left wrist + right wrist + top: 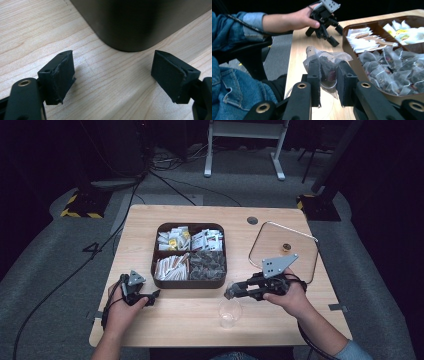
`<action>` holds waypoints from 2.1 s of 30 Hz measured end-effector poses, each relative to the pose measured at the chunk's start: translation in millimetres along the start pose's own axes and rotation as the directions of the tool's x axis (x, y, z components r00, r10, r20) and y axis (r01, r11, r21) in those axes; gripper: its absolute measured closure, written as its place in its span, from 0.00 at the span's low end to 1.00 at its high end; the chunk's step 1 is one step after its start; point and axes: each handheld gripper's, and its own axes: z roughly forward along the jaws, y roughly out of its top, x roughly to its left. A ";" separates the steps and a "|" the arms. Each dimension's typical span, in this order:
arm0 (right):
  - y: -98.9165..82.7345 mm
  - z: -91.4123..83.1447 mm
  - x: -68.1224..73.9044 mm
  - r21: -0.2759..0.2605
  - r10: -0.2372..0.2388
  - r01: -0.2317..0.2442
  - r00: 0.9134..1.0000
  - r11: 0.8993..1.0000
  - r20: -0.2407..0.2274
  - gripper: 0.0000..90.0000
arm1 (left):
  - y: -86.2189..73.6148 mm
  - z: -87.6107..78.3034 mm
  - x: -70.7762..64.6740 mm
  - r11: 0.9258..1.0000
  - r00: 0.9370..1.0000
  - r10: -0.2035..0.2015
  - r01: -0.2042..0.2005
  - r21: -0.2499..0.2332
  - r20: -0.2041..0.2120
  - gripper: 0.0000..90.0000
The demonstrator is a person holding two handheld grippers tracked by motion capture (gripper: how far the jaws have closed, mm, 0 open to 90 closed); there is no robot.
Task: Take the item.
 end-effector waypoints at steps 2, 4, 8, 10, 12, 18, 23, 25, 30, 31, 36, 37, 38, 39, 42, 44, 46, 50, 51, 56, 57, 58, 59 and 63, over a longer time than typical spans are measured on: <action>-0.5 0.6 0.9 0.006 -0.002 0.002 1.000 1.000 -0.002 0.84 | 0.0 0.1 -0.1 1.000 1.000 -0.002 0.002 0.000 0.001 0.21; -2.2 2.5 3.7 0.023 -0.009 0.010 1.000 1.000 -0.009 0.84 | 0.0 0.1 -0.1 1.000 1.000 -0.002 0.002 0.000 0.003 0.21; -2.7 3.7 6.4 0.033 -0.016 0.016 1.000 0.999 -0.016 0.84 | 0.0 0.0 0.0 1.000 1.000 0.000 0.000 0.001 0.003 0.21; -3.5 5.2 8.0 0.052 -0.021 0.022 1.000 0.998 -0.021 0.84 | 0.0 0.0 0.0 1.000 1.000 0.001 -0.001 0.001 0.004 0.21; -4.7 6.8 9.2 0.072 -0.028 0.029 0.999 0.997 -0.027 0.84 | -0.1 -0.1 0.0 1.000 1.000 0.002 -0.002 0.000 0.004 0.21; -6.0 11.8 13.0 0.122 -0.053 0.057 0.998 0.991 -0.040 0.84 | -0.1 -0.1 0.0 1.000 1.000 0.002 -0.002 0.001 0.005 0.21; -9.2 18.3 15.2 0.183 -0.077 0.082 0.996 0.980 -0.033 0.84 | -0.1 -0.1 0.0 1.000 1.000 0.002 -0.002 0.000 0.005 0.21; -9.7 20.2 15.7 0.194 -0.085 0.090 0.996 0.977 -0.036 0.83 | -0.1 0.0 0.0 1.000 1.000 0.002 -0.002 0.001 0.006 0.21; -11.9 25.8 17.4 0.221 -0.095 0.101 0.995 0.970 -0.038 0.83 | -0.1 -0.1 0.1 1.000 1.000 0.005 -0.005 0.002 0.005 0.21; -12.5 27.0 17.8 0.228 -0.096 0.103 0.995 0.968 -0.039 0.83 | 0.0 -0.2 0.2 1.000 1.000 0.007 -0.007 0.003 0.005 0.21; -14.1 30.5 18.5 0.247 -0.098 0.108 0.994 0.963 -0.050 0.82 | 0.0 -0.2 0.3 1.000 1.000 0.008 -0.008 0.003 0.004 0.21; -14.0 30.2 18.5 0.243 -0.099 0.108 0.994 0.964 -0.048 0.80 | 0.0 -0.2 0.3 1.000 1.000 0.008 -0.008 0.003 0.004 0.21; -14.0 30.2 18.5 0.243 -0.099 0.108 0.994 0.964 -0.048 0.80 | 0.0 -0.1 0.2 1.000 1.000 0.006 -0.006 0.002 0.004 0.21; -13.4 29.0 17.6 0.241 -0.100 0.107 0.994 0.965 -0.040 0.71 | 0.0 -0.1 0.2 1.000 1.000 0.006 -0.006 0.002 0.004 0.21; -13.0 27.1 17.3 0.237 -0.097 0.103 0.995 0.966 -0.037 0.69 | 0.0 -0.2 0.4 1.000 1.000 0.009 -0.009 0.003 0.004 0.21; -12.4 26.1 17.2 0.231 -0.093 0.099 0.995 0.968 -0.038 0.68 | 0.1 -0.2 0.4 1.000 1.000 0.010 -0.010 0.003 0.004 0.21; -11.6 24.8 16.9 0.220 -0.089 0.096 0.995 0.971 -0.042 0.68 | 0.1 -0.2 0.4 1.000 1.000 0.010 -0.010 0.003 0.004 0.21; -10.3 19.2 13.3 0.191 -0.082 0.085 0.996 0.978 -0.019 0.66 | 0.0 -0.2 0.4 1.000 1.000 0.010 -0.010 0.003 0.004 0.21; -10.0 17.0 11.5 0.180 -0.079 0.079 0.997 0.980 -0.007 0.66 | 0.0 -0.2 0.3 1.000 1.000 0.011 -0.011 0.003 0.003 0.21; -7.6 3.0 0.7 0.128 -0.054 0.046 0.997 0.991 0.057 0.64 | -1.7 -1.8 -0.6 1.000 1.000 0.011 -0.011 0.004 0.010 0.21; -7.7 0.5 -1.2 0.123 -0.050 0.041 0.996 0.992 0.070 0.64 | -1.7 -1.7 -0.7 1.000 1.000 0.010 -0.010 0.003 0.010 0.21; -7.7 0.5 -1.2 0.123 -0.050 0.041 0.996 0.992 0.070 0.64 | -1.7 -1.7 -0.7 1.000 1.000 0.010 -0.010 0.003 0.010 0.21; -8.1 -1.9 -2.7 0.117 -0.042 0.032 0.996 0.993 0.084 0.63 | -1.7 -1.7 -0.7 1.000 1.000 0.010 -0.010 0.003 0.010 0.21; -13.5 -13.0 -9.2 0.089 -0.001 -0.013 0.988 0.996 0.158 0.62 | -1.6 -1.6 -0.7 1.000 1.000 0.010 -0.010 0.004 0.010 0.20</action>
